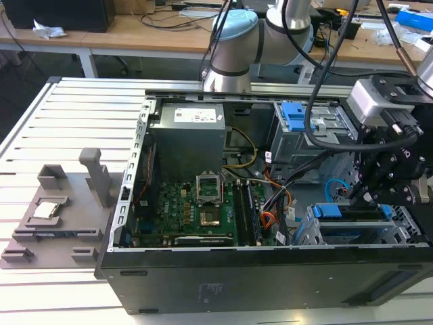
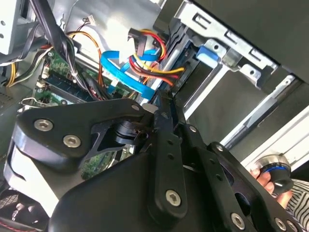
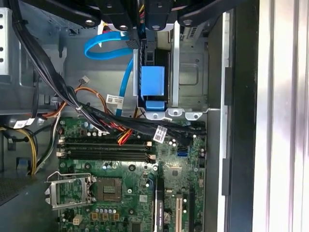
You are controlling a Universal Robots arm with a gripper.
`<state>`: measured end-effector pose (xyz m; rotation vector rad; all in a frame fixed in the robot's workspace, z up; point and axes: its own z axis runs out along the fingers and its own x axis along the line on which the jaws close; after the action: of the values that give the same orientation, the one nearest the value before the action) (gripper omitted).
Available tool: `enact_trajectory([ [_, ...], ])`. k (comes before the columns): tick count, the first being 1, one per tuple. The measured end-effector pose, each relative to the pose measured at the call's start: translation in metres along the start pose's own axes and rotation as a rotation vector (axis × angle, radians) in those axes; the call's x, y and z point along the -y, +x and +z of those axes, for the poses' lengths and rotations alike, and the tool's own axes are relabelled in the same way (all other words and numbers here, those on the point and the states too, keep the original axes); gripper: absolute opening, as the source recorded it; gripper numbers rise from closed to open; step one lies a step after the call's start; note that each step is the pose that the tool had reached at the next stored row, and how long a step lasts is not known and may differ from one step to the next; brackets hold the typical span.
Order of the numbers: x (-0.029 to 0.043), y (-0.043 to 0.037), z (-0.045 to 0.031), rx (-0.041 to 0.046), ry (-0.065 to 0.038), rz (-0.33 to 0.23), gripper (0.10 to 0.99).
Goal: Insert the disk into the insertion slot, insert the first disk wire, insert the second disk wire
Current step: 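Insert the second disk wire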
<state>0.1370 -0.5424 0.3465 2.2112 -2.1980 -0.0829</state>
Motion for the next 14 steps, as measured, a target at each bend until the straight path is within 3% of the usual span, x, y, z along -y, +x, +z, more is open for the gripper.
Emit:
enact_trajectory([
  [14,0.0017,0.0013,0.0097,-0.0005,0.0,0.0,0.165],
])
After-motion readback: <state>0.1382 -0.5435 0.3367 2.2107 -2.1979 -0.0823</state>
